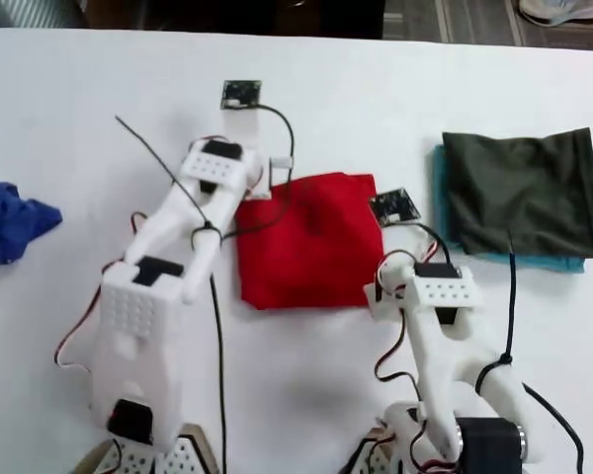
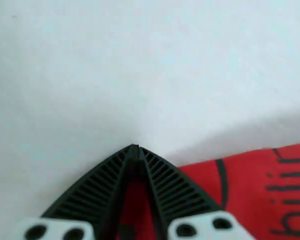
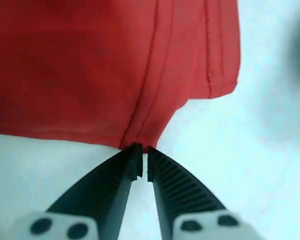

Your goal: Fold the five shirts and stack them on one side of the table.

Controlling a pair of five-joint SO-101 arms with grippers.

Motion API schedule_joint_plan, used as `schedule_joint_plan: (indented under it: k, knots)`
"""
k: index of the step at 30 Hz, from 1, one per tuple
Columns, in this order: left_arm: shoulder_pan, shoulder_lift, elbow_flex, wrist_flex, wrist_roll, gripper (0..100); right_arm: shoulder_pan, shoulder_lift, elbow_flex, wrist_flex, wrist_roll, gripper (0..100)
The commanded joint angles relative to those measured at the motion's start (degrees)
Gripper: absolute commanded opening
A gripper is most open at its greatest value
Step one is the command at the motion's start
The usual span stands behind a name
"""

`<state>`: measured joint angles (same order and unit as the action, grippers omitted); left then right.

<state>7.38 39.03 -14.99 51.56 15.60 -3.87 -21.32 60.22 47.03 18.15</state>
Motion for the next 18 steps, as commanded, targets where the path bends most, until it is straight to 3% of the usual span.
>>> schedule_joint_plan:
  k: [1,7,13,18]
  knots:
    - [-2.3,-0.1,-2.9,0.9,0.5,3,0.0,-2.1,0.1,-0.5,0.5,2.3]
    - [-3.3,-1.4,-4.1,1.1,0.5,3,-0.4,-3.4,-2.3,2.7,0.4,2.3]
    - [-4.2,-9.5,-9.8,12.5,0.5,3,0.0,-10.7,-15.5,13.3,0.0,3.7]
    - [-8.9,-17.0,-10.3,20.0,0.2,3,-0.4,-11.0,-25.1,15.6,-6.0,20.7]
